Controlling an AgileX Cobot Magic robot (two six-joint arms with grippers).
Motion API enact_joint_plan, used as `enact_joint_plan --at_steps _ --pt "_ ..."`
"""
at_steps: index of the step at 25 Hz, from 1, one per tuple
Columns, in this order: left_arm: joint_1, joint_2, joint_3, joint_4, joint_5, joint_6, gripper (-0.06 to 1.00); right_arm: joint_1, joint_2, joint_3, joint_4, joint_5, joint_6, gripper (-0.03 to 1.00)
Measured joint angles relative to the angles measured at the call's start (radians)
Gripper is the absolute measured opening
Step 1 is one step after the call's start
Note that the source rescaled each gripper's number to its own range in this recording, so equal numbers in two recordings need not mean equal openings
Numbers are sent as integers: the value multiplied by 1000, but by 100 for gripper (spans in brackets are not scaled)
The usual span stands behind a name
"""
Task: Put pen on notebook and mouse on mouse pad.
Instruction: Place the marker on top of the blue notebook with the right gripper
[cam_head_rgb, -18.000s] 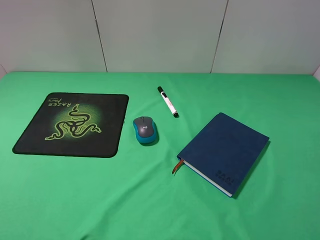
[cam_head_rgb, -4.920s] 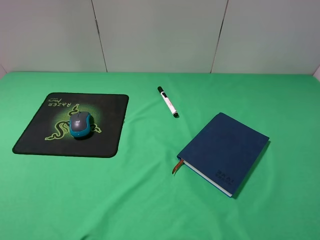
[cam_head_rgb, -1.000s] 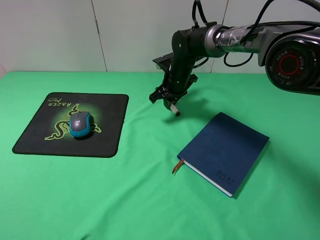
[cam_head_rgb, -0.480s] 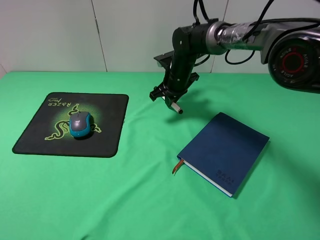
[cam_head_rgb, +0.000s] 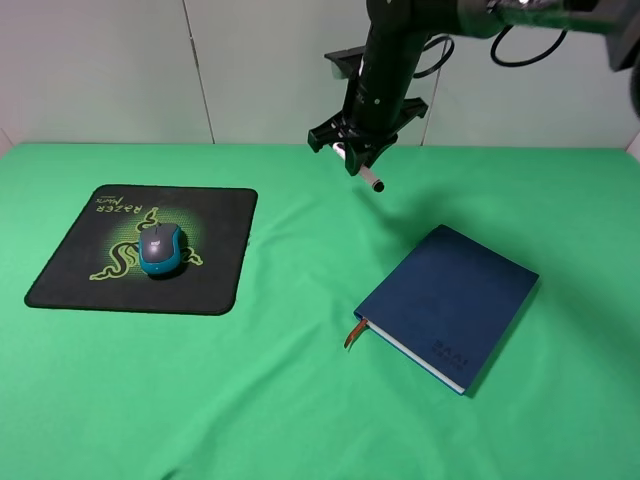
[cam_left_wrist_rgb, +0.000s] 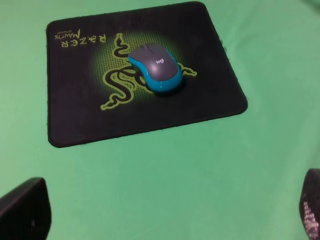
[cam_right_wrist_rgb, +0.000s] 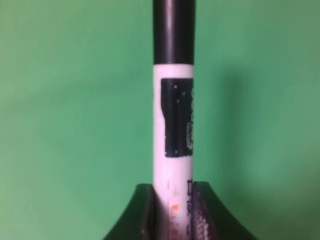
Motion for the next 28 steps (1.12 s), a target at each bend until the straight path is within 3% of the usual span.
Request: enact_joint_plan --at_steps 8,13,23,28 --pt "0 0 0 0 0 0 100 0 -103 0 -43 114 94 0" --pt "0 0 0 0 0 0 100 0 -203 60 -89 123 148 0" --pt "0 0 0 0 0 0 100 0 -500 577 -106 -98 310 0" --pt "0 0 0 0 0 0 100 0 -567 752 -108 -178 393 0"
